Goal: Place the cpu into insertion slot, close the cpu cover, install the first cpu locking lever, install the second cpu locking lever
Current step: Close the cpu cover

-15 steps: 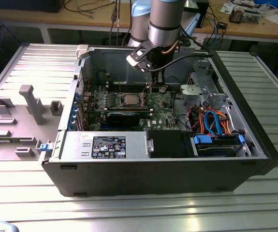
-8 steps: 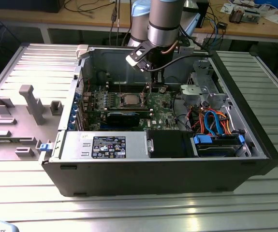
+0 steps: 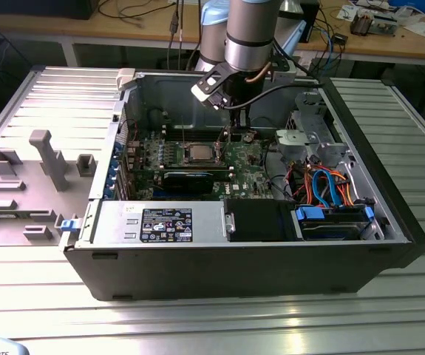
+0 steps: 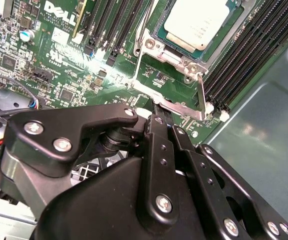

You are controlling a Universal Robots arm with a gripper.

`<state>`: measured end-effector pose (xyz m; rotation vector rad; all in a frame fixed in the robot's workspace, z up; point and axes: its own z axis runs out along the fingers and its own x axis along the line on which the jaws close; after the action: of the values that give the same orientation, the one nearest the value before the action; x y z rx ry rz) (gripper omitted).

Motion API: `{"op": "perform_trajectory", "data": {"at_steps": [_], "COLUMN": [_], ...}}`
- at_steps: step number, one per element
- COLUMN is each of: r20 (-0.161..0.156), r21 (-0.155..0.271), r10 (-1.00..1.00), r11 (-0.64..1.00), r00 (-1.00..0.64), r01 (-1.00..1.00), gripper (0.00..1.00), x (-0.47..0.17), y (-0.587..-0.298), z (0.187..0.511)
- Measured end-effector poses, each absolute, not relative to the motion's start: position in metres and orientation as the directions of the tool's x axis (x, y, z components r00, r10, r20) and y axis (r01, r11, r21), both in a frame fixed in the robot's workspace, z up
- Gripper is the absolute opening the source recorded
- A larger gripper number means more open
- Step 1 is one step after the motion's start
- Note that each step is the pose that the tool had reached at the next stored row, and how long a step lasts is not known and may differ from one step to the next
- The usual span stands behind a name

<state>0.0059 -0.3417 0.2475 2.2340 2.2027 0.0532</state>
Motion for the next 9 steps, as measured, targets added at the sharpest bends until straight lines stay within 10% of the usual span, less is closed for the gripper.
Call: {"op": "perform_trajectory", "data": {"at_steps": [9], "r20": [0.023], "r21": [0.027], "r10": [1.0], "r11": [-0.015], "r00": [0.014], "r01": [1.0], "gripper": [0.11], "x": [0.0022], "y": [-0.3417], "z": [0.2475]}}
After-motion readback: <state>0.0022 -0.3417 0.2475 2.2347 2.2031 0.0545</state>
